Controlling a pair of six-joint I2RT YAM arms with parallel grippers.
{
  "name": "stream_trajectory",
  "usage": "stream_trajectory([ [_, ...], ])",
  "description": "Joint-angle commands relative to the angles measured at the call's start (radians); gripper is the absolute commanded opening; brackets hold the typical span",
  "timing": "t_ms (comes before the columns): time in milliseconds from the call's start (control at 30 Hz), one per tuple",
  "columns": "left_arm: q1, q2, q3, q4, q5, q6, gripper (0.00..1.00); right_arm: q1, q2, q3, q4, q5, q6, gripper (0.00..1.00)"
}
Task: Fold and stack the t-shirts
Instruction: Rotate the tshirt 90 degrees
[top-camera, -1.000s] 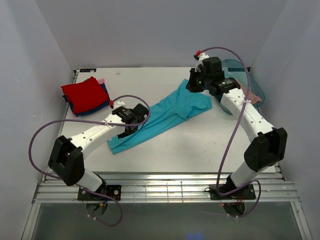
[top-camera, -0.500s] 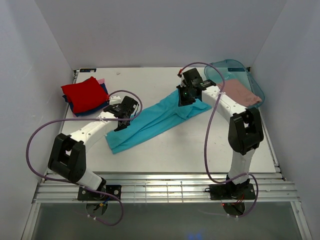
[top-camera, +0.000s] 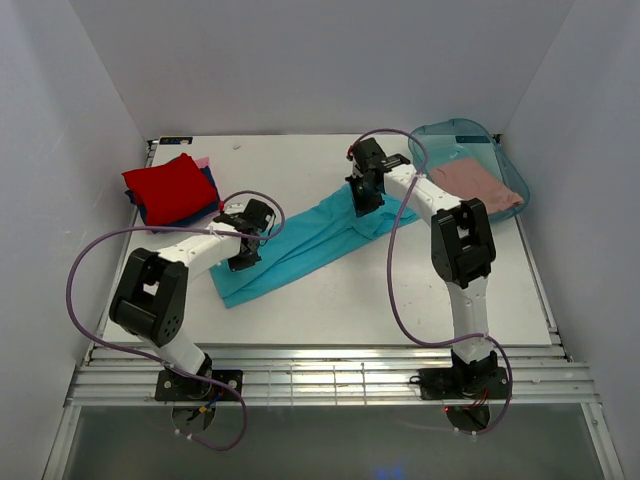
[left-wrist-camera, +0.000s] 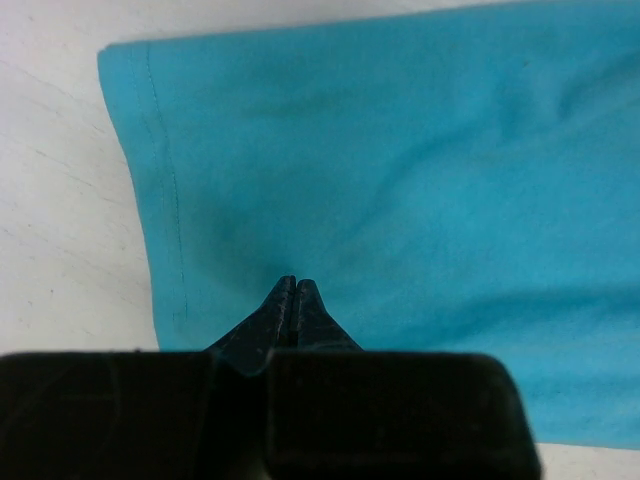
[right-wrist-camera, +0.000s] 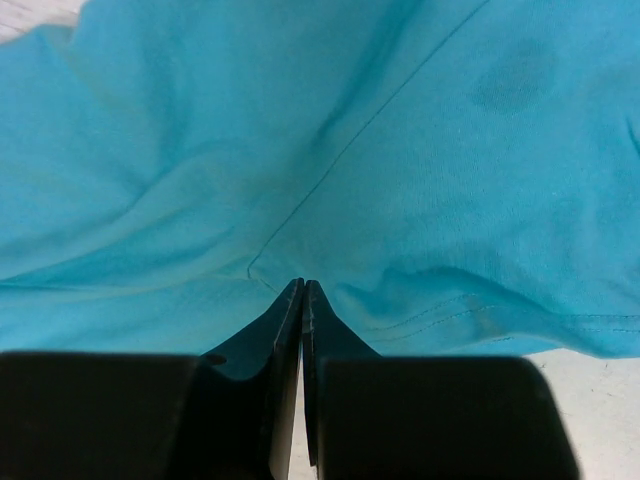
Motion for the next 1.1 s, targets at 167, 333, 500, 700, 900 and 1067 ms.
stream_trajectory([
  [167,0.006,0.047,-0.004,-0.016,0.06,-0.031,0.0,0.0,0.028,-0.043,-0.04,0.062,-0.002,0.08],
  [333,0.006,0.064,-0.025,-0.019,0.094,-0.059,0.0,0.0,0.054,-0.052,-0.049,0.087,0.002,0.08],
  [500,0.001,0.065,-0.065,-0.018,0.128,-0.097,0.0,0.0,0.08,-0.037,-0.056,0.097,0.004,0.08],
  [700,-0.057,-0.002,-0.119,-0.045,0.149,-0.166,0.0,0.002,0.143,0.029,-0.077,0.11,0.008,0.08],
  [900,-0.187,-0.061,-0.198,-0.096,0.181,-0.32,0.0,0.0,0.216,0.159,-0.121,0.154,-0.001,0.08],
  [1067,-0.317,-0.076,-0.24,-0.108,0.221,-0.461,0.0,0.002,0.259,0.268,-0.134,0.191,-0.016,0.08],
])
